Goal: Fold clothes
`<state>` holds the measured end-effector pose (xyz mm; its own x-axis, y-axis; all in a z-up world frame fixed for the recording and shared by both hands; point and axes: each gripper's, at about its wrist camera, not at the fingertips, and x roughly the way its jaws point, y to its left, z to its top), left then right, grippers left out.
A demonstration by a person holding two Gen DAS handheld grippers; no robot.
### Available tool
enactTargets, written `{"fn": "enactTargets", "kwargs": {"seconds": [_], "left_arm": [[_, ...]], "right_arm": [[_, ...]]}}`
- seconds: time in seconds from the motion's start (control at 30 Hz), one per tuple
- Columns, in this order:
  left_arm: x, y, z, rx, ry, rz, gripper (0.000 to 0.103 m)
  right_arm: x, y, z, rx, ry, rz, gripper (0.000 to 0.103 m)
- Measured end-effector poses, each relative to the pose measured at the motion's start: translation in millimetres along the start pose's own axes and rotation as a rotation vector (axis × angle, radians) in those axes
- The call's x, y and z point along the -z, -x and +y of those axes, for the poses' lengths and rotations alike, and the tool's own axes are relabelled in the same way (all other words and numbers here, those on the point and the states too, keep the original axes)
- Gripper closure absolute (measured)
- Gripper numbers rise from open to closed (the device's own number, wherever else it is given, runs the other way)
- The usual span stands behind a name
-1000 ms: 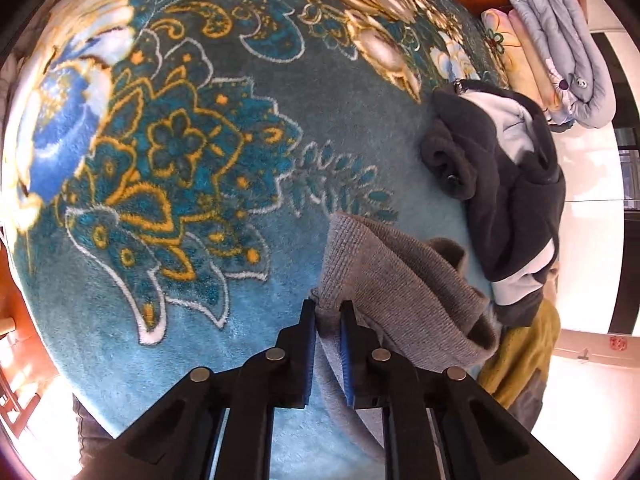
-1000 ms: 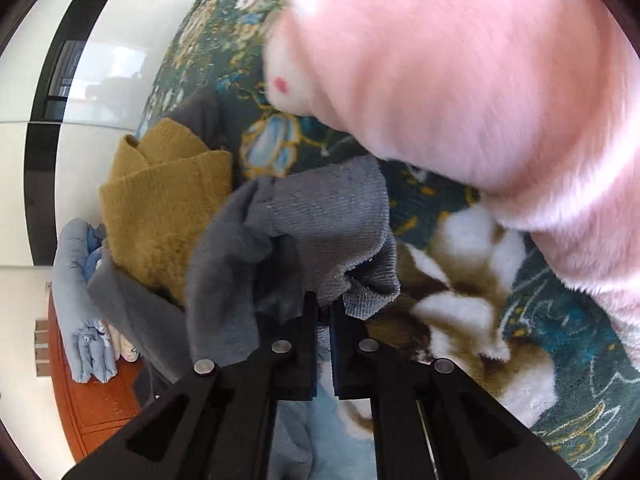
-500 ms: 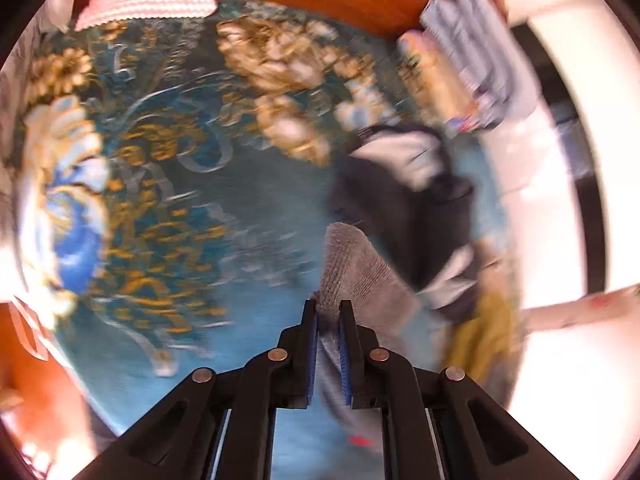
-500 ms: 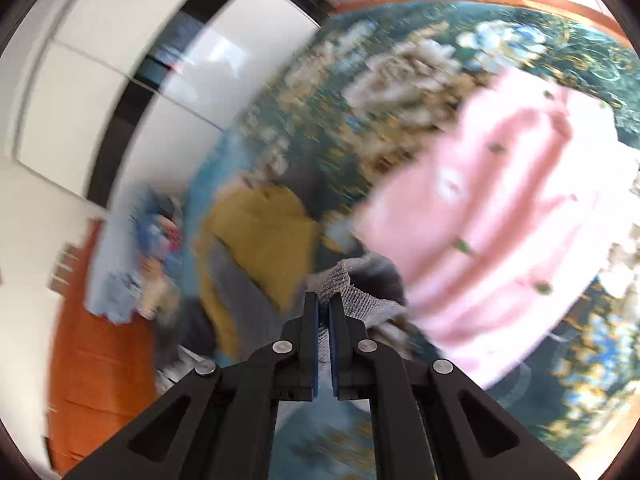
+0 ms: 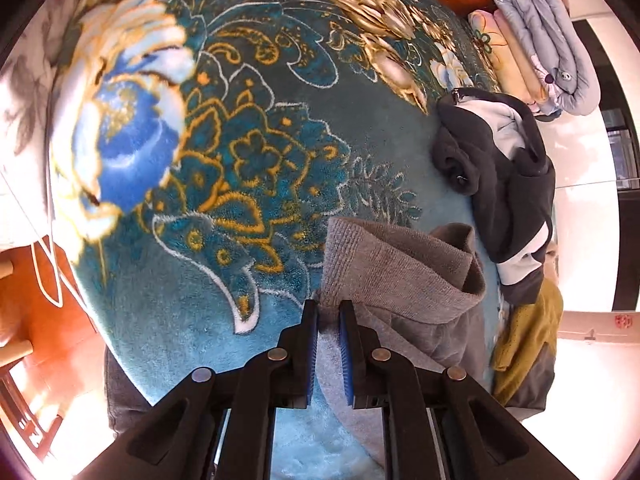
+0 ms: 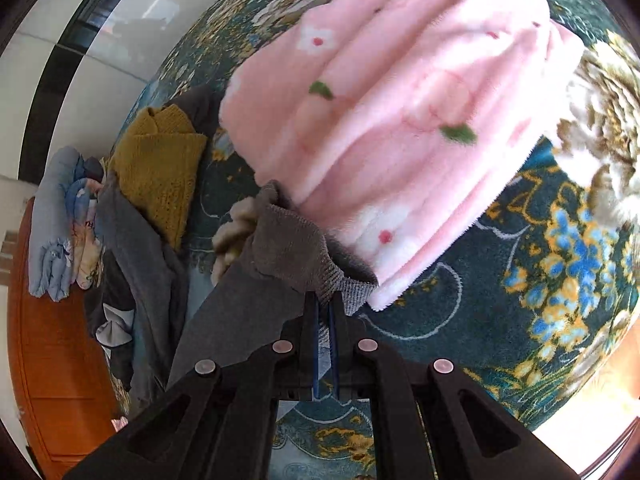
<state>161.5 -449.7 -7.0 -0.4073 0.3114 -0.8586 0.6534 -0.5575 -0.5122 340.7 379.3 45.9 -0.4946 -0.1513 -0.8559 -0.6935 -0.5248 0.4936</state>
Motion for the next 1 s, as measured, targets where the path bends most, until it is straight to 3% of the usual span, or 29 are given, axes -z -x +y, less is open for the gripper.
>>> {"fn": "enactTargets", "kwargs": {"seconds": [0.1,0.2,0.23,0.33,0.4,0.43,0.47,0.53,0.63,0.77,0.87,1.0], "left_arm": [[-1,6,-1,-0.005,-0.01,-0.005,0.09],[-7,20,-3,-0.014,-0.031,-0.02,0.084],[-8,27,-4,-0.018,-0.04,-0.036,0.076],[-17,37,-25,0.004,-0.103,-0.076,0.068],[-21,31,-52,0.027,-0.174,-0.06,0.059],[-23,26,-67,0.037,-0.214,-0.047,0.049],[-25,18,-82,0.041,-0.251,-0.027,0.043],[-29,-1,-111,0.045,-0.314,0.017,0.042],[-47,-37,-131,0.051,-0.284,0.091,0.04],[-63,-88,-128,0.036,-0.179,0.22,0.038],[-64,-118,-123,0.007,-0.176,0.329,0.036],[-58,-130,-112,0.002,-0.19,0.403,0.033]], "right_arm": [[3,4,9,0.03,0.041,-0.01,0.095],[-5,16,20,0.081,0.1,-0.065,0.076],[-9,21,25,0.094,0.124,-0.09,0.067],[-18,25,48,0.103,0.186,-0.134,0.064],[-18,13,68,0.093,0.214,-0.112,0.064],[-16,2,78,0.081,0.225,-0.093,0.064],[-12,-10,89,0.069,0.238,-0.071,0.064],[-2,-35,109,0.047,0.269,-0.028,0.064],[10,-55,132,0.028,0.326,0.027,0.064],[9,-61,139,0.052,0.358,0.038,0.064],[4,-64,136,0.079,0.34,0.036,0.064],[5,-66,131,0.114,0.319,0.047,0.064]]}}
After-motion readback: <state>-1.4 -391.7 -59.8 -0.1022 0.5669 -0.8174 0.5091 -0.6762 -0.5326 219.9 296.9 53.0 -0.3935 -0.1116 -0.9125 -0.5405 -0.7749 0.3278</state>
